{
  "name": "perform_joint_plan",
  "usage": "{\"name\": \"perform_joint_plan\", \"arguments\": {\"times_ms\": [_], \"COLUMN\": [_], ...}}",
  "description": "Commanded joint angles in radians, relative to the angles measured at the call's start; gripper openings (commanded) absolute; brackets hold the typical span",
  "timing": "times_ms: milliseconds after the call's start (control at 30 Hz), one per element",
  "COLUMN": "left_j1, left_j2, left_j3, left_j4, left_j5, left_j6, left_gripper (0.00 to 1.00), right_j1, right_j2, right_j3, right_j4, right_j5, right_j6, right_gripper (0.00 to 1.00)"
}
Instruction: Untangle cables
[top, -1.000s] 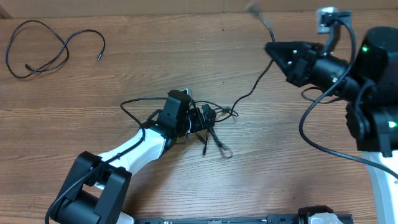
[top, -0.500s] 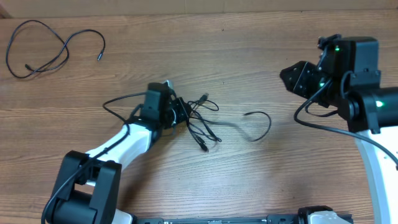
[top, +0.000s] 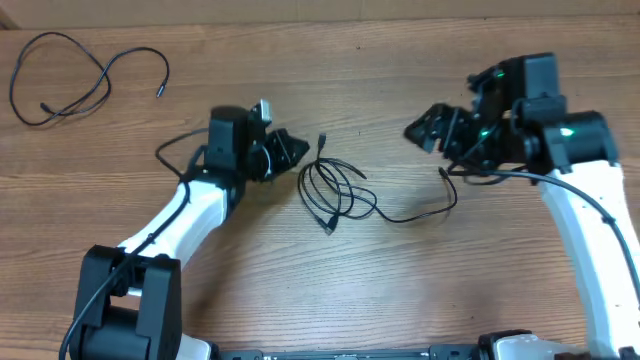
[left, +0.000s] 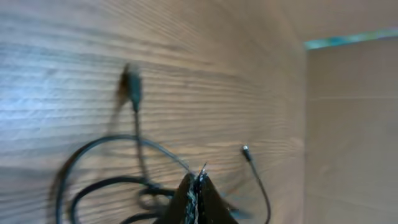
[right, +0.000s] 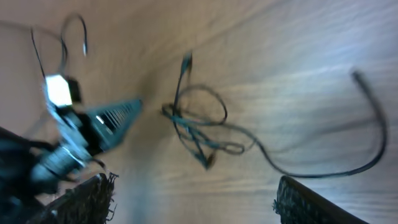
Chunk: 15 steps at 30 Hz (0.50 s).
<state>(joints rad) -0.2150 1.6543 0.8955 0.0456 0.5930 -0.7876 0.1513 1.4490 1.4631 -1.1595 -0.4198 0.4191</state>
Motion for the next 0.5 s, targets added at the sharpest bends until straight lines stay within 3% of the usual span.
{"name": "perform_joint_plan", "arguments": {"times_ms": [0,100,233,367,467], "left_j1": [0.007,0.007,0.004,-0.005,-0.037], "left_j2": [0.0,0.0,0.0,0.0,0.0], "left_j3": [0.086,0.095,0.095,0.095,0.095], "left_j4": [-0.031,-0.046,-0.153,-0.256,-0.269], "left_j5": [0.025,0.026,0.025,0.027,0.029], "left_j6": [-0.006,-0.005,-0.03,-0.291,-0.489], "left_gripper": [0.08,0.38,0.68,0.74,0.6], "right_j1": [0.058,0.091,0.097,0.097,0.097], "right_j2": [0.042,0.082,0.1,0.1,0.1], "right_j3": [-0.05,-0.07,-0.07,-0.07,-0.07], "right_j4": [0.006,0.005,0.021,0.055,0.057], "right_j5": [-0.026,-0.026,-0.026,-0.024,0.006], "right_j6": [-0.001,-0.001,-0.001,-0.001,0.0], "right_gripper": [0.83,0.83,0.84,0.88,0.88]}}
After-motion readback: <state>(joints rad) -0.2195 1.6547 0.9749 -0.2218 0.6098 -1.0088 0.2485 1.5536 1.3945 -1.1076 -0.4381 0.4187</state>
